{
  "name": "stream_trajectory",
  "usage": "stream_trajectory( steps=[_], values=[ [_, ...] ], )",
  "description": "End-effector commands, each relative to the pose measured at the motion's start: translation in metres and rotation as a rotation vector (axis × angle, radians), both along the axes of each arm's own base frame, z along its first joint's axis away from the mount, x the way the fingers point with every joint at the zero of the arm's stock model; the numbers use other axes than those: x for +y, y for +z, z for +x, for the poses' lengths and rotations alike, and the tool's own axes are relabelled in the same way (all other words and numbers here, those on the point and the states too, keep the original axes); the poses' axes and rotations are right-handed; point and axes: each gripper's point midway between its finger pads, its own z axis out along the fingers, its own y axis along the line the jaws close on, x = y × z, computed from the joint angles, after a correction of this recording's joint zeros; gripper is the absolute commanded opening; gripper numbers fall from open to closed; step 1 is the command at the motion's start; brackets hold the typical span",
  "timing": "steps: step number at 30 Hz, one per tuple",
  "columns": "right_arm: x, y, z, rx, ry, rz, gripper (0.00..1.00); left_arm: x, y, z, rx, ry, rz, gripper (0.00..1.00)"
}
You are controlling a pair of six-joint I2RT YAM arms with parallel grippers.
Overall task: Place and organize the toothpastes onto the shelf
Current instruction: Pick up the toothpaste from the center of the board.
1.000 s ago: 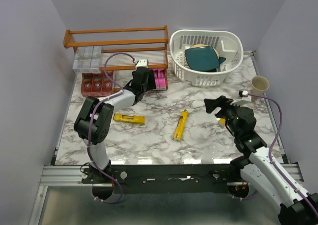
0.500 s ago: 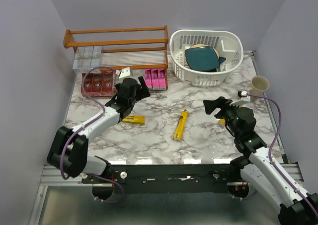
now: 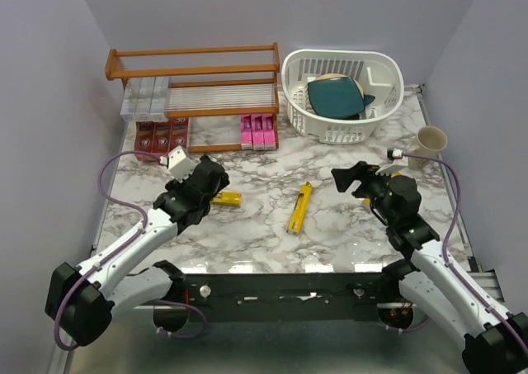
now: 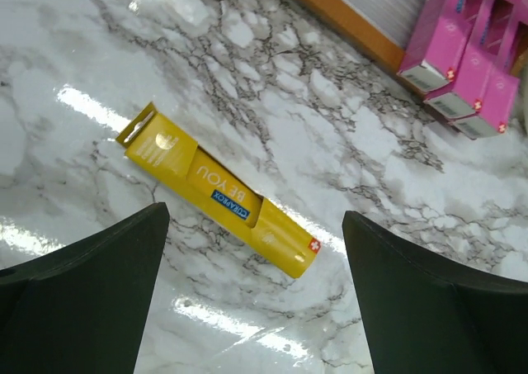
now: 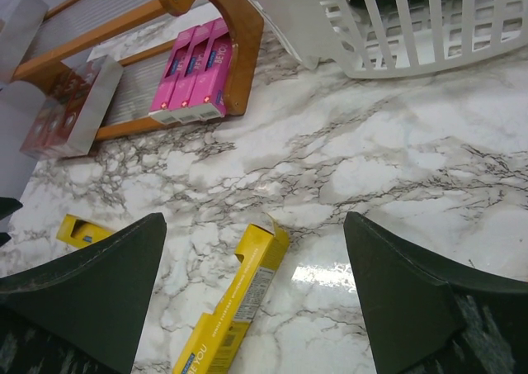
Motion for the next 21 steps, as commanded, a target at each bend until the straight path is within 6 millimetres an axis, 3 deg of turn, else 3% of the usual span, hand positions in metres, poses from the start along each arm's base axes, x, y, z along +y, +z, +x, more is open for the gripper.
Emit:
stream_trajectory(
  steps=[1,5,9,21],
  values=[
    [0.007,0.000,0.000,-0.014,0.040,-0.001,0.97,0.018,-0.028,-0.021,0.054,0.166,0.040,0.98],
    [0.012,-0.001,-0.001,-0.008,0.065,0.001,0.97,-0.005,-0.028,-0.009,0.032,0.154,0.024,0.98],
    [0.010,-0.004,0.000,-0.001,0.057,-0.006,0.97,-0.023,-0.041,0.002,0.070,0.139,0.035,0.99],
    [0.011,-0.007,0.001,0.009,0.060,-0.009,0.97,-0.036,-0.085,0.000,0.180,0.120,0.057,0.99]
  ],
)
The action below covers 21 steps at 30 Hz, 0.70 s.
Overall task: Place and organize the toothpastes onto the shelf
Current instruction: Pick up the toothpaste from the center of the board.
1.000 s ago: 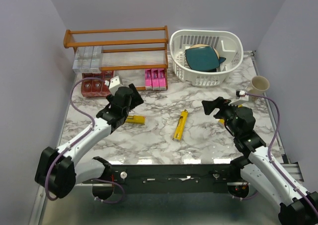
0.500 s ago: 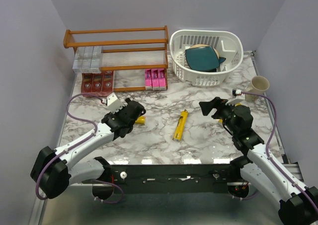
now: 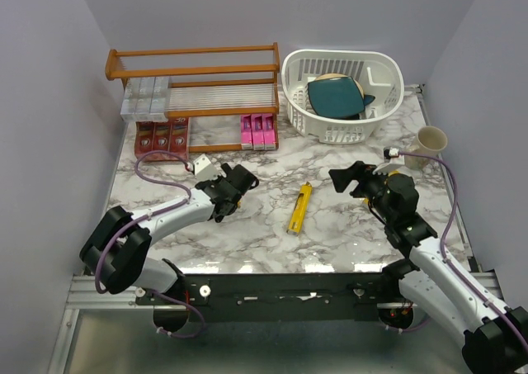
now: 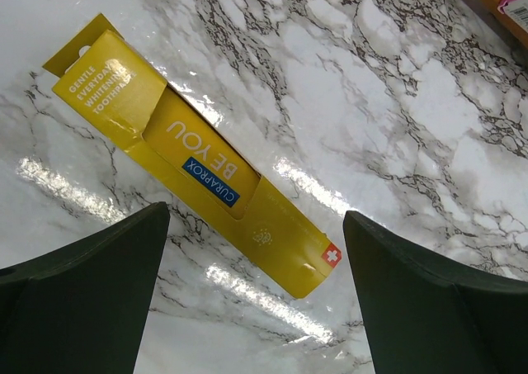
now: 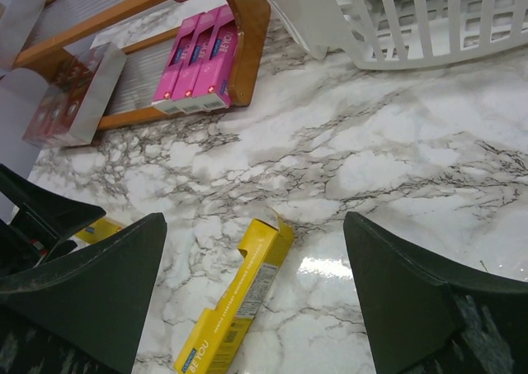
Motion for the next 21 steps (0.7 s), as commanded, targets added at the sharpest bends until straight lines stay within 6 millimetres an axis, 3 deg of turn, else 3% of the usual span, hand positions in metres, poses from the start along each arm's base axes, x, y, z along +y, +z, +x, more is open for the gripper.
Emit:
stream_trajectory(
  steps=[1,21],
  values=[
    [0.004,0.000,0.000,-0.010,0.025,-0.007,0.97,-0.002,-0.006,0.000,-0.004,0.021,-0.012,0.99],
    [0.005,-0.003,0.001,-0.001,0.029,-0.010,0.96,0.011,-0.029,-0.017,0.056,-0.021,0.062,0.96]
  ],
)
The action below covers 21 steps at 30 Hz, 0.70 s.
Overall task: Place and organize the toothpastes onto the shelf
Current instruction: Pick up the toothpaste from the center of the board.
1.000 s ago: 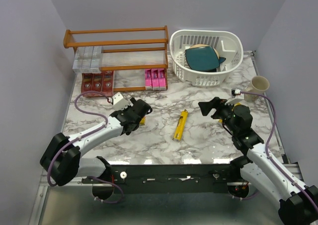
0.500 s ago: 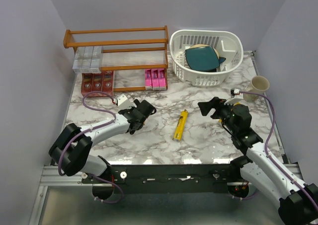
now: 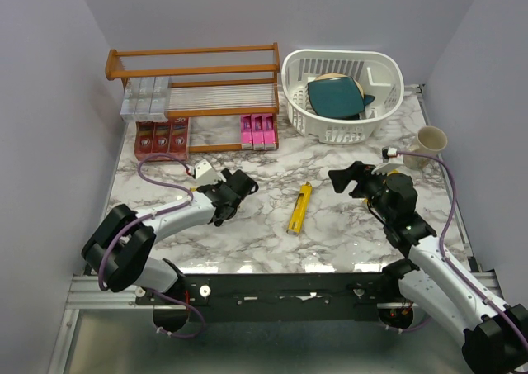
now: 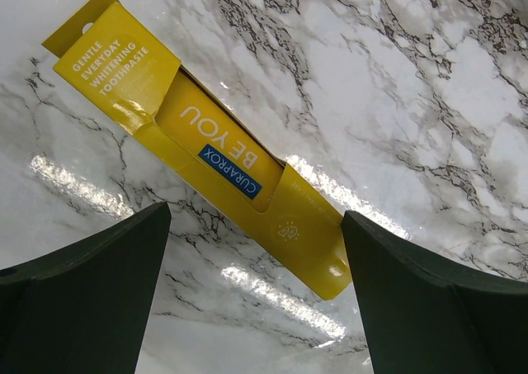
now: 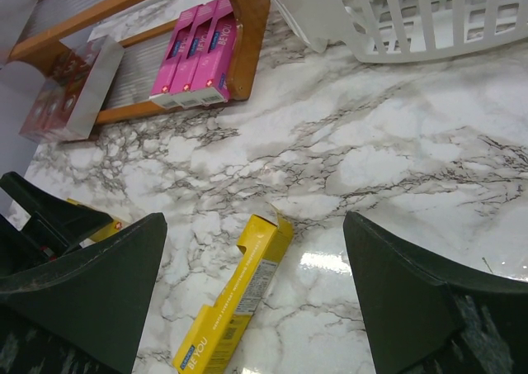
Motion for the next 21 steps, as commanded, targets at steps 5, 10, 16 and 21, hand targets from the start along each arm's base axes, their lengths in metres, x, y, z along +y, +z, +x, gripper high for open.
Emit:
stream_trajectory(
  steps=[5,10,16,21],
  values=[
    [0.004,0.002,0.000,-0.016,0.025,0.000,0.96,0.019,-0.016,-0.025,0.040,0.006,0.020,0.93],
    [0.004,0.001,0.000,-0.012,0.021,-0.002,0.96,0.032,-0.009,-0.040,0.026,0.026,-0.003,0.89],
    [0.005,0.000,0.001,-0.008,0.025,-0.002,0.96,0.049,0.001,-0.052,0.023,0.047,0.016,0.89],
    [0.005,-0.002,0.001,-0.005,0.027,-0.002,0.96,0.030,0.007,-0.043,-0.042,-0.001,-0.067,0.92]
  ],
)
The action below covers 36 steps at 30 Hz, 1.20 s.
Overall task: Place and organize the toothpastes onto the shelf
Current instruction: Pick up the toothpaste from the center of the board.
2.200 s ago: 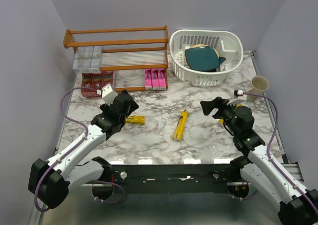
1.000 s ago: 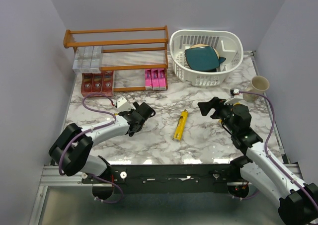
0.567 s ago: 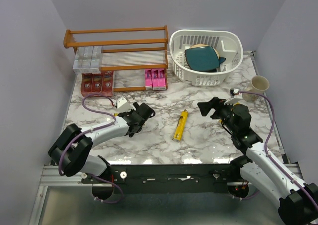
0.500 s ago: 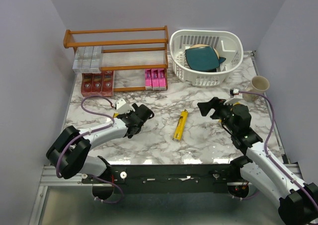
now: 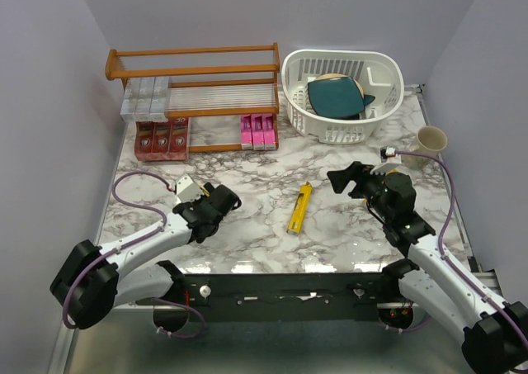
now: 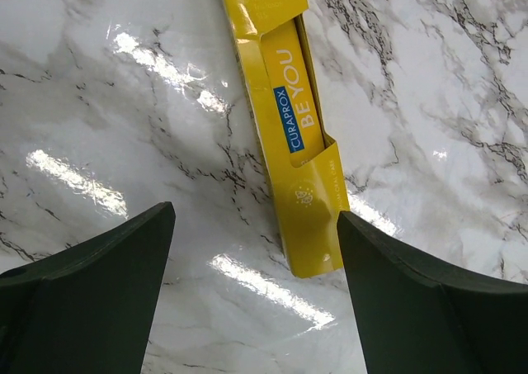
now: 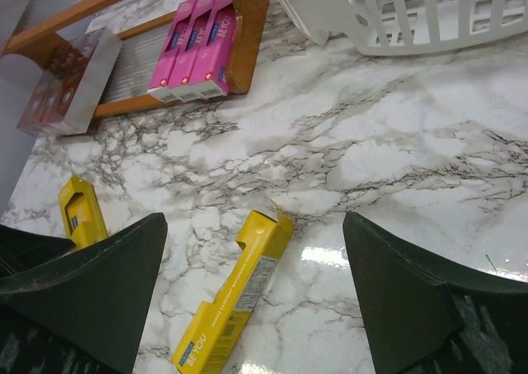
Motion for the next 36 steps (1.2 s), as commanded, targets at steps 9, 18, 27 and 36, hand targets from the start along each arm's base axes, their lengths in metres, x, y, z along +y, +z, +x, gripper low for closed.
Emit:
stream_trajectory(
  steps=[9,18,27,36],
  values=[
    [0.005,-0.001,0.002,-0.008,0.021,-0.002,0.96,-0.033,0.006,0.020,-0.077,-0.035,-0.013,0.92],
    [0.004,-0.003,0.003,-0.003,0.017,-0.006,0.96,-0.027,-0.023,0.016,-0.019,-0.009,0.045,0.84],
    [0.005,-0.005,0.004,0.006,0.016,-0.007,0.95,-0.010,-0.027,-0.002,-0.003,-0.016,0.105,0.68],
    [0.006,-0.006,0.004,0.008,0.022,-0.004,0.95,-0.006,-0.016,-0.004,-0.054,-0.064,0.098,0.53]
  ],
)
